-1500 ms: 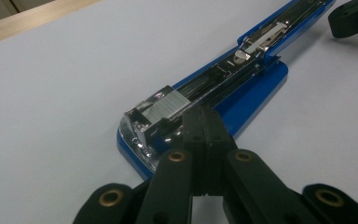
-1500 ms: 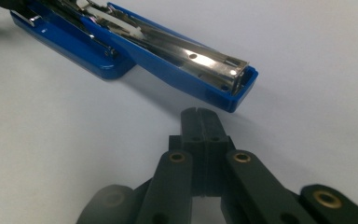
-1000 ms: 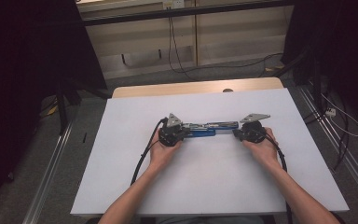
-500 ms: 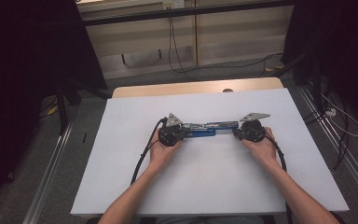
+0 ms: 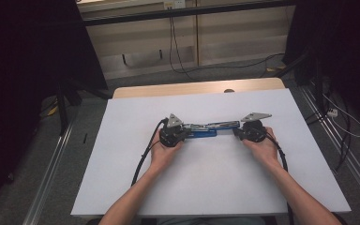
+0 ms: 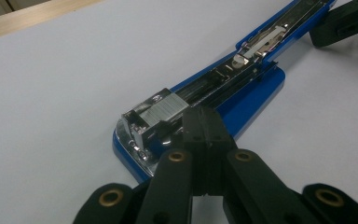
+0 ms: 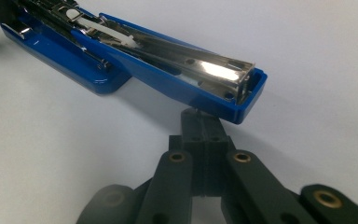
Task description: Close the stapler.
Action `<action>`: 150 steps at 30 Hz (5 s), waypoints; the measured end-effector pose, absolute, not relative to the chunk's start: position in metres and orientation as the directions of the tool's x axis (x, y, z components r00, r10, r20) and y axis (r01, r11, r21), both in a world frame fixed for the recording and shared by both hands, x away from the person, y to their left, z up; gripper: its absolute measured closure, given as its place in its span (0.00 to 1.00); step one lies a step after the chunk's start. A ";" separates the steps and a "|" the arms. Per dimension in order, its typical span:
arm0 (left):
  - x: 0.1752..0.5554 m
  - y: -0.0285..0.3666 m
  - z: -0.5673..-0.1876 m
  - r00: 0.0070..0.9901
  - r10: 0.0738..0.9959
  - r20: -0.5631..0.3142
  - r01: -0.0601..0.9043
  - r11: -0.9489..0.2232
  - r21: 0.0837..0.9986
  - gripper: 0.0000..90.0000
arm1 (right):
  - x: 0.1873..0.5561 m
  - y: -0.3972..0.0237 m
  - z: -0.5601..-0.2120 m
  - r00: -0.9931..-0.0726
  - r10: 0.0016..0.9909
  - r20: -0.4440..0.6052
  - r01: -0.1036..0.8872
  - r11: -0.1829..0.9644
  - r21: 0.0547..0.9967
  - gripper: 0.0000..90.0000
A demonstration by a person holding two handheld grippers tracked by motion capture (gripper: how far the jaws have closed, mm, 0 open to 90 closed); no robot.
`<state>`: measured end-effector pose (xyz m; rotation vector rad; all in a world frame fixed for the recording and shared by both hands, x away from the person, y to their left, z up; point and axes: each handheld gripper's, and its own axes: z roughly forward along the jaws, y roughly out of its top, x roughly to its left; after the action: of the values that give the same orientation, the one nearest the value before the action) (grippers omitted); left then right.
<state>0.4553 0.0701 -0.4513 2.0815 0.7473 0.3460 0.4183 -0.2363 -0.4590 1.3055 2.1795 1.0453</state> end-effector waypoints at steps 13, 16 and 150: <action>0.455 0.070 -0.451 0.781 0.624 -0.028 0.380 -0.439 0.814 1.00 | 0.418 -0.236 -0.458 -0.489 0.871 0.044 0.567 0.279 0.775 1.00; 0.455 0.070 -0.451 0.781 0.624 -0.027 0.380 -0.440 0.814 1.00 | 0.418 -0.236 -0.458 -0.490 0.870 0.047 0.562 0.275 0.780 1.00; 0.365 0.179 -0.416 0.641 0.767 -0.021 0.340 -0.259 0.904 0.05 | 0.328 -0.260 -0.422 -0.382 0.921 0.075 0.358 0.072 0.931 0.03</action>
<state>0.3654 0.1795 -0.4158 1.8541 0.8813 0.5312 0.3282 -0.2598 -0.4225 1.2685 1.7961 1.3030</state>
